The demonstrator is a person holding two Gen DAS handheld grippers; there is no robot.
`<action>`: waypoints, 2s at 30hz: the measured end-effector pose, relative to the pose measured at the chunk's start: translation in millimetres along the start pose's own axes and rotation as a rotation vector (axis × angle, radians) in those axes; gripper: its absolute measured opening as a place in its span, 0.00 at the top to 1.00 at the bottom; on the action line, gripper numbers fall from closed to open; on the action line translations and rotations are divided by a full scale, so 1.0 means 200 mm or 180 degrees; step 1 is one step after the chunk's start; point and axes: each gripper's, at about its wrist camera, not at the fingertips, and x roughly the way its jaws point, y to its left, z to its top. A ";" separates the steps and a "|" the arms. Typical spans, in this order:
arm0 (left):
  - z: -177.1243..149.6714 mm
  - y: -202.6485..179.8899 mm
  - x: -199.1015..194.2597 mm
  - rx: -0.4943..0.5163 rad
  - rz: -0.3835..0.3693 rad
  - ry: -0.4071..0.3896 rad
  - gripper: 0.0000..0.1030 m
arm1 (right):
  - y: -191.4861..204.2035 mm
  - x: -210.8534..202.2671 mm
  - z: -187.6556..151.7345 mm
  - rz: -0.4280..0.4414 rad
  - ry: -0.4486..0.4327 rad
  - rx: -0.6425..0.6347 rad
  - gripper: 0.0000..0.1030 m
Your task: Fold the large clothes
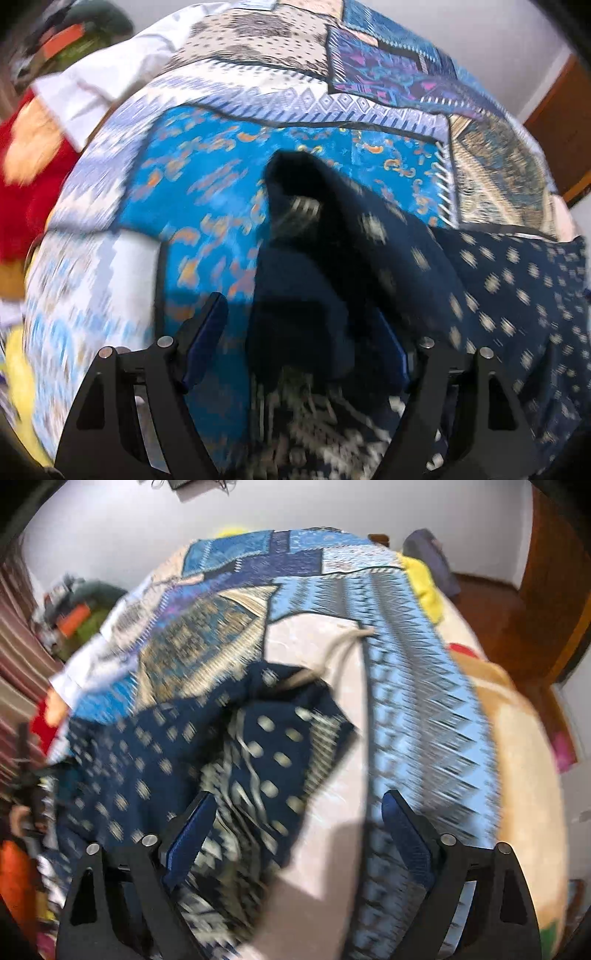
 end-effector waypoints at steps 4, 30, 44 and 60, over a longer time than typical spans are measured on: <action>0.09 -0.09 0.11 0.0261 0.0204 -0.0100 0.19 | 0.03 0.13 0.07 -0.0002 0.0024 0.0013 0.28; 0.41 0.00 0.17 -0.0074 0.0584 -0.0144 0.67 | 0.51 0.52 0.73 -0.0850 -0.0495 -0.1058 0.75; 0.37 0.07 0.13 -0.0169 0.0551 -0.0155 0.46 | 0.18 0.42 0.72 -0.0695 -0.0418 -0.0458 0.10; -0.08 -0.17 -0.81 0.0318 0.0427 -0.0828 0.12 | 0.50 -0.54 0.29 -0.0146 -0.0775 -0.0593 0.04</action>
